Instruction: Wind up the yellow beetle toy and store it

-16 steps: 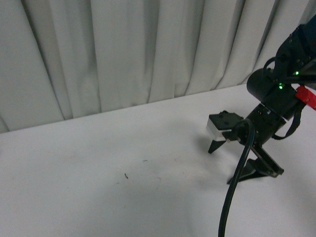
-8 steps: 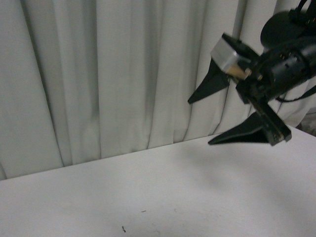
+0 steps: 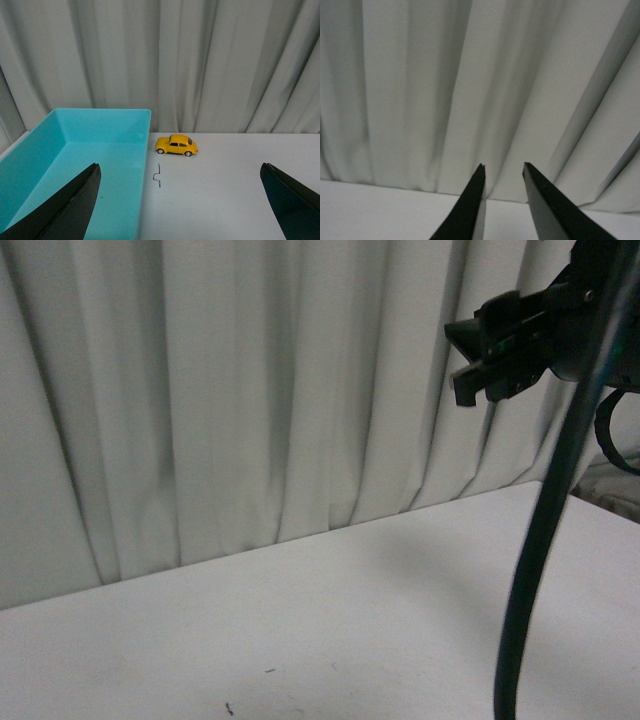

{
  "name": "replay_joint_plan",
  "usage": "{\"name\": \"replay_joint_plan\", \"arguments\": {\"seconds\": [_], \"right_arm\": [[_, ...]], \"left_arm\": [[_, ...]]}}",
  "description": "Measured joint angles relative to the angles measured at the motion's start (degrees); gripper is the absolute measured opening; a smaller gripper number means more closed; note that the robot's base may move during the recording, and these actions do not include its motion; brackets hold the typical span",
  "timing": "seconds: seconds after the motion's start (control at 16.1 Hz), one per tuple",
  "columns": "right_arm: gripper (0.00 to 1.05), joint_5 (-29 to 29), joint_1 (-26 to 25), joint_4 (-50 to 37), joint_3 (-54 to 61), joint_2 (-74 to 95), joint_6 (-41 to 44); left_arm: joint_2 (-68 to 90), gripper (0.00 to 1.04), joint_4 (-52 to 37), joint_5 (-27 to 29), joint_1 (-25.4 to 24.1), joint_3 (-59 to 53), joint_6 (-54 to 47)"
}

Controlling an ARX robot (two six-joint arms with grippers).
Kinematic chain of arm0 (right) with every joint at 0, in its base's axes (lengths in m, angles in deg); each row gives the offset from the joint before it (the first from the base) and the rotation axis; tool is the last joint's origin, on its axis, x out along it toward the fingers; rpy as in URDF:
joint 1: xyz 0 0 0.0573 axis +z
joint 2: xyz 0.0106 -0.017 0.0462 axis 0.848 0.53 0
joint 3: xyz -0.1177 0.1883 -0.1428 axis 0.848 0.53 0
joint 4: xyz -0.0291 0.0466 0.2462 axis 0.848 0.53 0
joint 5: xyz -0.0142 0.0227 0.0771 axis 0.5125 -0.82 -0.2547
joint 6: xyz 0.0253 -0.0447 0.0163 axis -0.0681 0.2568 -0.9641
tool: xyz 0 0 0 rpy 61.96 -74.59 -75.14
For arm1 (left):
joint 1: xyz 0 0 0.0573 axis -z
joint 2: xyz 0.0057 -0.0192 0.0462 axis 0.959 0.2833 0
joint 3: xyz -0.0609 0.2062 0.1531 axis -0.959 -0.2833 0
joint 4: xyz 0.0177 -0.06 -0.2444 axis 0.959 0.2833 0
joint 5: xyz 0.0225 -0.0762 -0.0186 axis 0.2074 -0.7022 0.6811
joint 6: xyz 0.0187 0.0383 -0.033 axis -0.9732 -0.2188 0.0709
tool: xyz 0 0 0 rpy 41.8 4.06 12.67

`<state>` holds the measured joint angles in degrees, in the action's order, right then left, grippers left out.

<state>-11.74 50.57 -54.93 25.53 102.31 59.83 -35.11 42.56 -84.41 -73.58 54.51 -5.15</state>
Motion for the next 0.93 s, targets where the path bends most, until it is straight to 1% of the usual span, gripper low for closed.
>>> {"name": "replay_joint_plan", "arguments": {"seconds": [0.06,0.12,0.19,0.37,0.43,0.5,0.56,0.93], "right_arm": [[0.2,0.8,0.7,-1.8,3.9,-1.7,-5.6],[0.09,1.2,1.4,-2.0,7.5,-3.0,-9.2],[0.02,1.6,1.9,-2.1,10.4,-4.2,-10.9],[0.02,3.5,3.4,-3.0,16.5,-11.8,-13.2],[0.02,6.0,5.3,-2.6,18.1,-13.4,-13.4],[0.02,6.8,7.2,-1.7,19.8,-15.0,-13.4],[0.02,6.7,7.8,-0.9,21.3,-17.1,-13.4],[0.02,7.1,7.7,6.5,26.8,-30.5,-13.6]], "left_arm": [[0.0,0.98,0.0,0.0,0.0,0.0,0.0],[0.0,0.98,0.0,0.0,0.0,0.0,0.0],[0.0,0.98,0.0,0.0,0.0,0.0,0.0],[0.0,0.98,0.0,0.0,0.0,0.0,0.0],[0.0,0.98,0.0,0.0,0.0,0.0,0.0],[0.0,0.98,0.0,0.0,0.0,0.0,0.0],[0.0,0.98,0.0,0.0,0.0,0.0,0.0],[0.0,0.98,0.0,0.0,0.0,0.0,0.0]]}}
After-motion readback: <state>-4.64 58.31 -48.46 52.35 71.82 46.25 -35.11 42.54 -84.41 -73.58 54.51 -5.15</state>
